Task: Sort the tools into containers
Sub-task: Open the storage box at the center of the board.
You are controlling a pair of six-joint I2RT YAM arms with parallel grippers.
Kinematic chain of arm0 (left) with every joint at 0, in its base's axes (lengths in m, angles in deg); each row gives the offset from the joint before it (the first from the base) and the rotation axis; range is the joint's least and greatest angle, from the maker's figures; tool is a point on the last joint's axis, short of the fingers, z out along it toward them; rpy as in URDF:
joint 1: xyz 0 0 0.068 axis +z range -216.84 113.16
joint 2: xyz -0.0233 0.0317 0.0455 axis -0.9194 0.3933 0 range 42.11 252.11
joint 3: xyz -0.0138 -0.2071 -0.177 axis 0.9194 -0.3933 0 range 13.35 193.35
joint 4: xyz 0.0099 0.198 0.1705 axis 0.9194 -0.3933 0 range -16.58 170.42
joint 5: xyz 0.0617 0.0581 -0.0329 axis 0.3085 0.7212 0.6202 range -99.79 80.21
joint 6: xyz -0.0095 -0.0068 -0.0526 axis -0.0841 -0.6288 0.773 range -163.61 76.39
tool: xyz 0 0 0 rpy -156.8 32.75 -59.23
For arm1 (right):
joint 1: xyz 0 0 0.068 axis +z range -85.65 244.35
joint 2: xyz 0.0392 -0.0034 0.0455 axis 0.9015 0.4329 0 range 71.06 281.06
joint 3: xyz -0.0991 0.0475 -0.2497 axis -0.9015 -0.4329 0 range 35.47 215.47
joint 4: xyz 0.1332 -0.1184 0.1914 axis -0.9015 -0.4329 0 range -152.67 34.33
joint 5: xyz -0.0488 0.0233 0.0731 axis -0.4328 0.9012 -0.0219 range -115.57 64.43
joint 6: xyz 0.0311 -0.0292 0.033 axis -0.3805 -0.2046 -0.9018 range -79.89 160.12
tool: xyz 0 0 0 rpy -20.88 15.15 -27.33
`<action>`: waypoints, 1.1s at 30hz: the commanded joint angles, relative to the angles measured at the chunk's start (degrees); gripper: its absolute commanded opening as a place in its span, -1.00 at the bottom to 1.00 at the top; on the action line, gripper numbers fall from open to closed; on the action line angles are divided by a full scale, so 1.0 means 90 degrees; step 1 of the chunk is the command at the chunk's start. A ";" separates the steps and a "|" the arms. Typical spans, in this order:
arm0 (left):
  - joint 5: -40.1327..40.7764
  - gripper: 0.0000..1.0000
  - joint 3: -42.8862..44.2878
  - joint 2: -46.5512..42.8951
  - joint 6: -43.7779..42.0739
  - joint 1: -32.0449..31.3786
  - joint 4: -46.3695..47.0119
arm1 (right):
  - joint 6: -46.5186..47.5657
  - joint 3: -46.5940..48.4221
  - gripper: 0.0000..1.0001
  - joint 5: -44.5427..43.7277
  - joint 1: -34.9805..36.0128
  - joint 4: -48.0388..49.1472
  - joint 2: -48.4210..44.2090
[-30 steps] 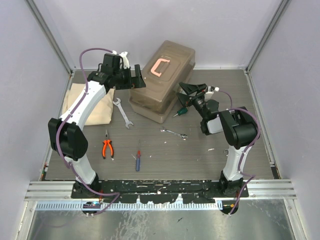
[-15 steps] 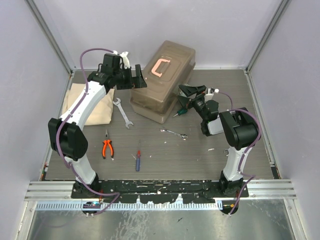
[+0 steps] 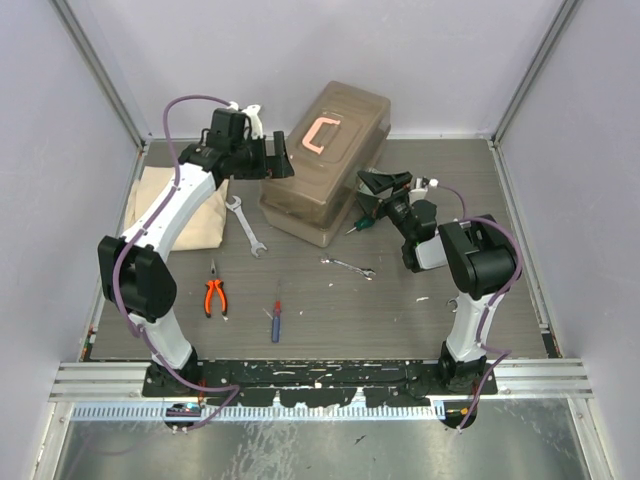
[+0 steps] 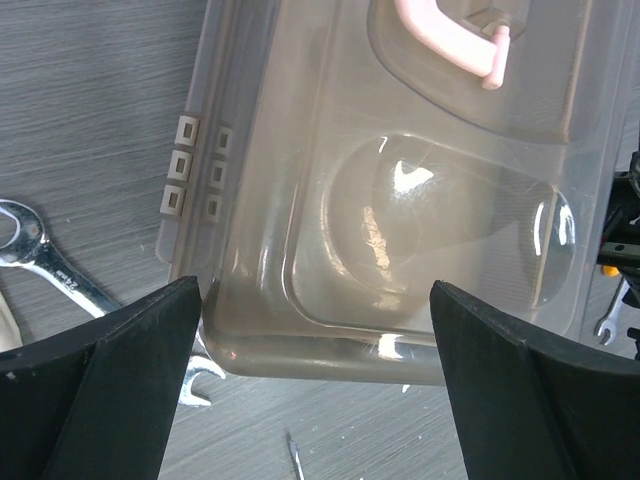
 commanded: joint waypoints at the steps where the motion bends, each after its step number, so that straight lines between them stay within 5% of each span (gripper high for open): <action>1: 0.0236 0.96 -0.0048 -0.0388 -0.0163 -0.0019 0.0161 | 0.0176 0.0064 0.96 -0.0026 0.0045 -0.0126 0.0092; 33: 0.0198 0.96 0.0039 -0.0372 -0.0106 -0.0019 0.0155 | -0.0488 0.0468 0.96 0.0005 0.0053 0.2116 0.0615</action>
